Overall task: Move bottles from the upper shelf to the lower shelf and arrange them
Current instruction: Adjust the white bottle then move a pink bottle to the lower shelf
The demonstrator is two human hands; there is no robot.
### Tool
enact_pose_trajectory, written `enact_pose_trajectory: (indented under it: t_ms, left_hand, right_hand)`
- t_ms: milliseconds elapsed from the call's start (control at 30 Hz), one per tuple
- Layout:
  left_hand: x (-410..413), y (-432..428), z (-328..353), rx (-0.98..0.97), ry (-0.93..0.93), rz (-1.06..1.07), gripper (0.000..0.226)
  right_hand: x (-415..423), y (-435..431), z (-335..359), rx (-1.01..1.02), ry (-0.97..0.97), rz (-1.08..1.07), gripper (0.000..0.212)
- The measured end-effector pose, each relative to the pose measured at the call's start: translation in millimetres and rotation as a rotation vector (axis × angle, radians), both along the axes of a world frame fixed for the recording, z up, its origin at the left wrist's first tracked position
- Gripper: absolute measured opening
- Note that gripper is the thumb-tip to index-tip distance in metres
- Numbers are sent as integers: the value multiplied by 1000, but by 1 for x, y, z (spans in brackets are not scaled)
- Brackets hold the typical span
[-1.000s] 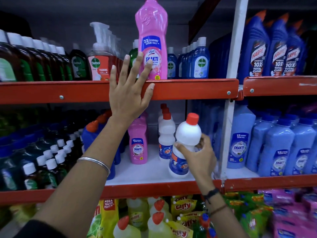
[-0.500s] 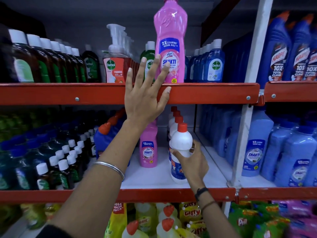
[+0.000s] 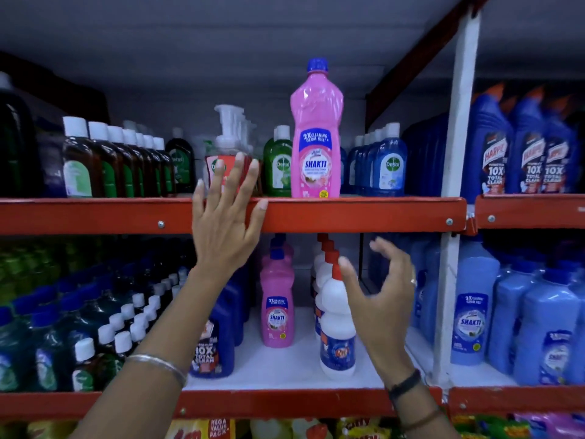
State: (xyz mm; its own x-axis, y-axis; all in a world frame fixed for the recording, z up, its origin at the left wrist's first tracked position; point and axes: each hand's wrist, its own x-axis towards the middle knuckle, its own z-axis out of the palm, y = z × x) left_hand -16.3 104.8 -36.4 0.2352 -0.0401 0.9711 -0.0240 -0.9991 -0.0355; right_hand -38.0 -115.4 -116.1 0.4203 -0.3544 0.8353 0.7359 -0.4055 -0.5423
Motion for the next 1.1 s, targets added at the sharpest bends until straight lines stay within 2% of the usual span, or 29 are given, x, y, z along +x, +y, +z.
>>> enact_pose_trajectory:
  t_ms: [67, 133, 333, 400, 467, 600, 700, 900, 1100]
  left_hand:
    - [-2, 10, -1, 23, 22, 16, 58]
    - [-3, 15, -2, 39, 33, 21, 57]
    - [-1, 16, -3, 48, 32, 40, 56]
    - [0, 19, -4, 67, 25, 38, 56]
    - [1, 22, -5, 84, 8, 44, 56]
    - [0, 25, -6, 95, -24, 56, 55]
    - [-1, 24, -6, 100, -28, 44, 55]
    - [-3, 38, -11, 92, -37, 40, 56]
    - [-7, 47, -14, 83, -32, 19, 54]
  right_hand:
    - [-5, 8, 40, -10, -118, -19, 56]
    - [-3, 21, 79, -50, -142, -75, 64]
    - [20, 59, 157, -283, 84, -331, 111]
    - [25, 63, 168, -337, 122, -405, 116]
    - [28, 64, 173, -348, 158, -439, 110]
    - [25, 63, 177, -335, 240, -341, 83]
    - [25, 57, 180, -253, 237, -224, 80]
    - [6, 40, 166, 166, 36, 147, 71]
    - [-27, 27, 132, 285, -103, 291, 69]
